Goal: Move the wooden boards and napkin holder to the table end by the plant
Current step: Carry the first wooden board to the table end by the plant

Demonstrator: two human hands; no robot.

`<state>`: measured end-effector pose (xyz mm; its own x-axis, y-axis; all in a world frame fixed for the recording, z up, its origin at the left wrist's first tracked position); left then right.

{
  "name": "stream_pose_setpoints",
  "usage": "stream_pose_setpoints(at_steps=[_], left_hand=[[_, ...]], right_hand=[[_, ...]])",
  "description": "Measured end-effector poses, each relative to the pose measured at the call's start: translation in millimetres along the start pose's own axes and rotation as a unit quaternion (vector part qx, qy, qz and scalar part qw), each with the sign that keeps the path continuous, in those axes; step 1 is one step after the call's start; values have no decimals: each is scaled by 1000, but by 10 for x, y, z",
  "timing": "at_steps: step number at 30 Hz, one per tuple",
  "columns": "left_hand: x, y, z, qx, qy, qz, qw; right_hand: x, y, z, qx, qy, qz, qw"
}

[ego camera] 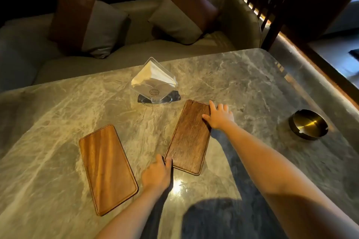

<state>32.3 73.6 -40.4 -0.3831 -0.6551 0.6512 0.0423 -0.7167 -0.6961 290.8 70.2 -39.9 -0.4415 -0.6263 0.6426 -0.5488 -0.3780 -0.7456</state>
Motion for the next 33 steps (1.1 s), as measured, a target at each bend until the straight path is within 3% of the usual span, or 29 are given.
stream_pose_setpoints(at_steps=[6, 21, 33], left_hand=[[-90, 146, 7, 74, -39, -4, 996], [-260, 111, -203, 168, -104, 1, 980], [-256, -31, -602, 265, -93, 24, 960]], right_hand=[[-134, 25, 50, -2, 14, -34, 999], [-63, 46, 168, -38, 33, -3, 999], [322, 223, 93, -98, 62, 31, 993]])
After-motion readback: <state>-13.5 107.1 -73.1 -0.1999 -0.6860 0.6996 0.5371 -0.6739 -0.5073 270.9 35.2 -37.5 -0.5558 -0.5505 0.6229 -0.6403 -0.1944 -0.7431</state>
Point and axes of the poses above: each hand's wrist, its own x-axis away from the middle knuckle, its own y-axis out of the palm, z = x × y, the point moved 9 cm from there along -x, towards the middle knuckle, and after that the axes turned 15 degrees about -z, right-handed, at the moved point
